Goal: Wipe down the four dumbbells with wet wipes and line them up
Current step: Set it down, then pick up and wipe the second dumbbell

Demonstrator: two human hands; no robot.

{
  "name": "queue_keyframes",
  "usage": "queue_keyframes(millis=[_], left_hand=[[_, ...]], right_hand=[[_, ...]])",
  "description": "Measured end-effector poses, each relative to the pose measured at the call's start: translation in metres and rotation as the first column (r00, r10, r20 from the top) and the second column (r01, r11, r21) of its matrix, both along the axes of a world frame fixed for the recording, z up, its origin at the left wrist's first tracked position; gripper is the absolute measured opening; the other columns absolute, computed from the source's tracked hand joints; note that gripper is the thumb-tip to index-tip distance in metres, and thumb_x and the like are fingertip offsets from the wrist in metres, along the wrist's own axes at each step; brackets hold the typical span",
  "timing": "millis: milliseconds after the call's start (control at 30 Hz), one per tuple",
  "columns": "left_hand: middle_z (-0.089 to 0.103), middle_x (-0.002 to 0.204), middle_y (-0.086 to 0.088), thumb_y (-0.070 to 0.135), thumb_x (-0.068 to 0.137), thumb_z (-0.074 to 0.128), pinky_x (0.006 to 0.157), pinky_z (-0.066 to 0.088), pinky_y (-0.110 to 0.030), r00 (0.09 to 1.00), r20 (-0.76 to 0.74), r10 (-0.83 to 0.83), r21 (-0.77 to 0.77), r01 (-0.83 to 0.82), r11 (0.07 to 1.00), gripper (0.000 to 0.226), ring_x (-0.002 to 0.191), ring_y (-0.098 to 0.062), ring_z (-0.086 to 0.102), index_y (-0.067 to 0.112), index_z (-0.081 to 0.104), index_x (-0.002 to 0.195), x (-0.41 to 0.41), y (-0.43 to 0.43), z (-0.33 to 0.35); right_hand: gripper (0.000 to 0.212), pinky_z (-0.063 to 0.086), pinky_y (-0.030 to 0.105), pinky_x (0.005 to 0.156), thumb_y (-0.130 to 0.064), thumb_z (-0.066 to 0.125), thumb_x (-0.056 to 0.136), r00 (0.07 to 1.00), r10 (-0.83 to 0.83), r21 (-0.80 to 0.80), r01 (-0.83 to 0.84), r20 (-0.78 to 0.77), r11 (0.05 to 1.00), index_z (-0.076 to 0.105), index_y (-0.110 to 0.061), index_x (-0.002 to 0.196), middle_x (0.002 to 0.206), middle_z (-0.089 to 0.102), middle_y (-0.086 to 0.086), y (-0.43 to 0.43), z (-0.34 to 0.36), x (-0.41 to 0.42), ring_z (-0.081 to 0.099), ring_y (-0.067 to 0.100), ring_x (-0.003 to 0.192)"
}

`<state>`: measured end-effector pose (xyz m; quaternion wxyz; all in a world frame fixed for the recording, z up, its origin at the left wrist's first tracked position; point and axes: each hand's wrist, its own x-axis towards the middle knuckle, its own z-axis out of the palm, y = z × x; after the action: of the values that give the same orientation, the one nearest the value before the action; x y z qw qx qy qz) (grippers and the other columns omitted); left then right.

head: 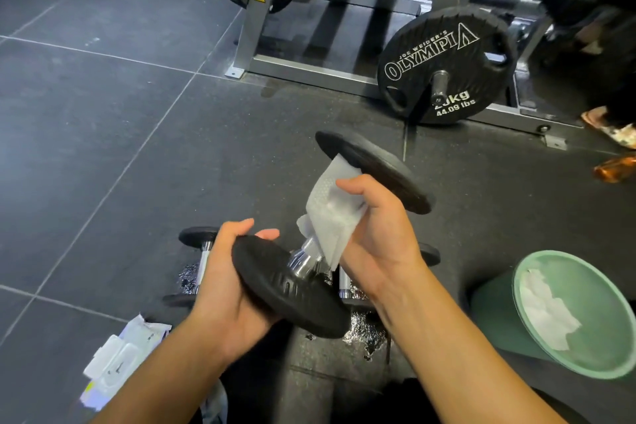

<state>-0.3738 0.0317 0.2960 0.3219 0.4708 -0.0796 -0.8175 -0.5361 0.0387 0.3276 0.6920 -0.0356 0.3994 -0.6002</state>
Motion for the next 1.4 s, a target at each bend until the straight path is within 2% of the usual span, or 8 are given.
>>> queue_keyframes(millis=[100,233,333,433,600,967,1167,1400], left_hand=[[0.062,0.107,-0.01,0.042,0.077,0.072,0.08,0.052,-0.039,0.984,0.163,0.069,-0.393,0.0,0.92,0.039,0.093,-0.026,0.059,0.02,0.059,0.106,-0.001,0.009,0.0],[0.06,0.12,-0.008,0.001,0.088,0.052,0.107,0.047,-0.044,0.938,0.125,0.322,-0.906,-0.024,0.422,0.026,0.118,-0.034,0.06,0.016,0.056,0.109,0.005,0.025,-0.001],[0.062,0.102,-0.002,0.028,0.082,0.061,0.096,0.053,-0.052,0.9,0.0,0.437,-0.672,-0.323,0.666,0.017,0.11,-0.031,0.062,0.02,0.057,0.097,0.012,0.007,0.007],[0.07,0.108,-0.008,0.069,0.076,0.068,0.089,0.056,-0.064,0.984,0.179,-0.016,-0.176,0.048,0.983,0.057,0.121,-0.04,0.067,0.02,0.063,0.104,0.012,-0.005,0.012],[0.068,0.093,-0.009,0.065,0.076,0.07,0.072,0.062,-0.045,0.978,-0.016,-0.208,-0.004,0.208,0.978,0.049,0.078,-0.026,0.07,0.02,0.061,0.09,-0.001,0.001,0.023],[0.066,0.099,-0.016,0.009,0.055,0.059,0.087,0.05,-0.045,0.965,0.036,-0.259,-0.134,0.262,0.956,0.053,0.09,-0.034,0.062,0.012,0.068,0.107,0.005,0.001,0.007],[0.065,0.069,-0.015,0.014,0.051,0.063,0.065,0.046,-0.033,0.915,-0.084,-0.396,0.022,0.399,0.917,0.02,0.06,-0.029,0.061,0.002,0.066,0.066,0.003,0.019,0.01],[0.07,0.117,-0.022,-0.005,0.065,0.061,0.079,0.061,-0.051,0.993,-0.009,-0.116,-0.3,0.108,0.948,0.078,0.101,-0.03,0.069,0.024,0.057,0.137,-0.011,0.016,0.007]], right_hand=[[0.009,0.058,0.042,0.063,-0.009,0.066,0.086,0.996,-0.085,0.019,0.084,0.016,0.996,0.062,-0.002,0.091,0.079,0.062,0.015,-0.003,-0.001,-0.002,0.064,0.031,0.068],[0.016,0.057,0.049,0.085,-0.002,0.066,0.085,0.98,-0.188,0.037,0.186,0.068,0.982,0.062,-0.003,0.101,0.098,0.064,0.02,-0.006,-0.003,-0.007,0.067,0.037,0.092],[0.028,0.053,0.052,0.09,-0.003,0.064,0.087,0.978,-0.196,0.072,0.191,0.072,0.979,0.057,-0.003,0.113,0.099,0.062,0.02,-0.005,-0.003,-0.01,0.069,0.038,0.086],[0.033,0.055,0.051,0.082,-0.006,0.067,0.084,0.985,-0.156,0.058,0.152,0.075,0.987,0.056,-0.005,0.115,0.101,0.058,0.018,-0.004,-0.007,-0.008,0.067,0.038,0.086],[0.003,0.052,0.038,0.058,-0.012,0.073,0.086,0.984,-0.117,0.017,0.12,-0.136,0.993,0.07,-0.013,0.086,0.084,0.061,0.015,-0.005,-0.01,-0.003,0.067,0.038,0.068],[0.032,0.043,0.024,0.05,-0.003,0.07,0.077,0.991,0.037,-0.219,-0.064,-0.126,0.974,0.057,-0.021,0.055,0.048,0.041,-0.004,-0.004,-0.007,-0.018,0.039,0.01,0.043],[0.047,0.045,0.016,0.054,-0.017,0.068,0.092,0.836,0.548,-0.698,-0.413,-0.034,0.586,0.035,-0.013,0.059,0.058,0.046,-0.005,0.001,-0.003,-0.018,0.045,0.011,0.049],[0.016,0.052,0.031,0.054,-0.007,0.075,0.088,0.92,-0.254,-0.066,0.245,-0.298,0.967,0.065,-0.015,0.079,0.057,0.056,-0.002,-0.015,-0.001,-0.001,0.06,0.018,0.058]])
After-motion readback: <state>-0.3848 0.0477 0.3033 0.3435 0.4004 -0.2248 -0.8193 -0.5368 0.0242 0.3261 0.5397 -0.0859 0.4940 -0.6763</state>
